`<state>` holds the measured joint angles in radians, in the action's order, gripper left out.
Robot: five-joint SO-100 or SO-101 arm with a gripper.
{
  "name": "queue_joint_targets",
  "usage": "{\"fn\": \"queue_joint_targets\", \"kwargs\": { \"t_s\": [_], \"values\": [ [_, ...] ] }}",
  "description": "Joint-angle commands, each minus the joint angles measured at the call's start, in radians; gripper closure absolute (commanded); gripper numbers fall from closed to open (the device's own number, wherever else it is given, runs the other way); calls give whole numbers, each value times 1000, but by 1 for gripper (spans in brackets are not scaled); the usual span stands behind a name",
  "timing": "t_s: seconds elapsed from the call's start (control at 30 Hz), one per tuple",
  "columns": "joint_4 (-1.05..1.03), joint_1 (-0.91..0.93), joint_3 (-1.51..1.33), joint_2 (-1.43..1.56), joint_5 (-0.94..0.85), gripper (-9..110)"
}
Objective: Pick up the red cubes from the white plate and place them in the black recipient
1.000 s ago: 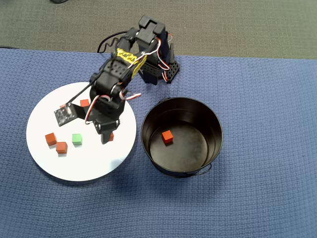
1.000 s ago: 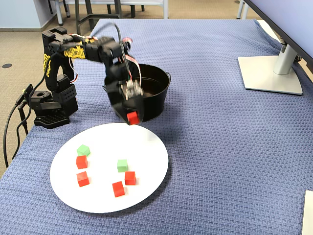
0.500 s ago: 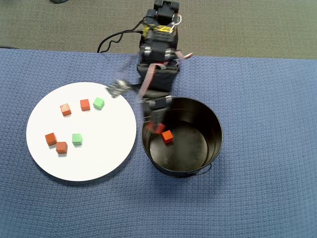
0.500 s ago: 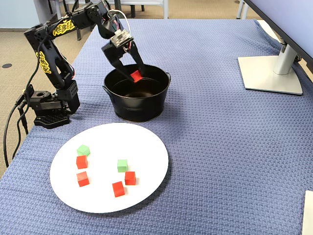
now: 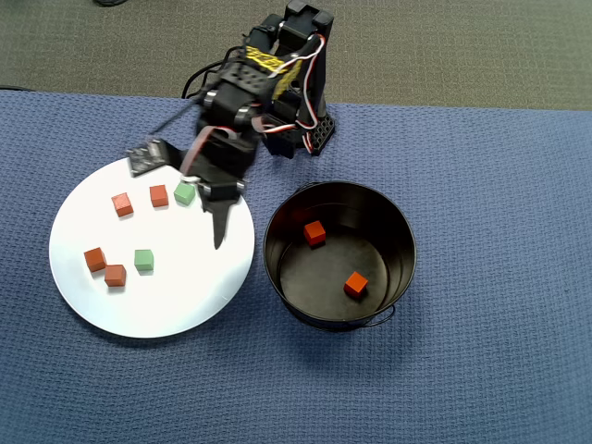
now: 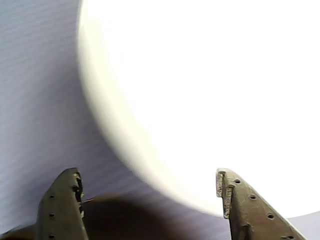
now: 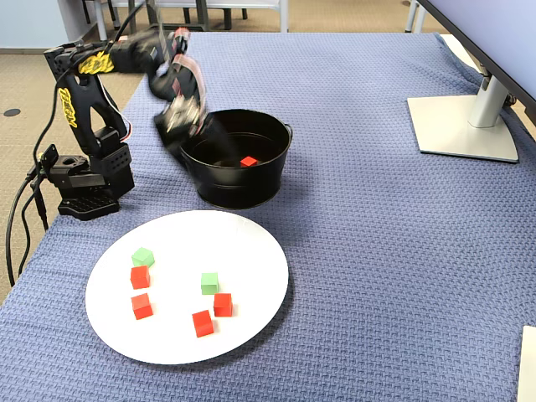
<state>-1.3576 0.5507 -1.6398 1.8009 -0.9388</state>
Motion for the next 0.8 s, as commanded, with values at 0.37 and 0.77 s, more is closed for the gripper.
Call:
{"fn": "queue_joint_targets", "kwargs": {
  "t_s": [0.37,0.77],
  "values": [
    [442,454,-255,-132,-632,75],
    [494,512,-288,-229,-680,76]
  ]
}}
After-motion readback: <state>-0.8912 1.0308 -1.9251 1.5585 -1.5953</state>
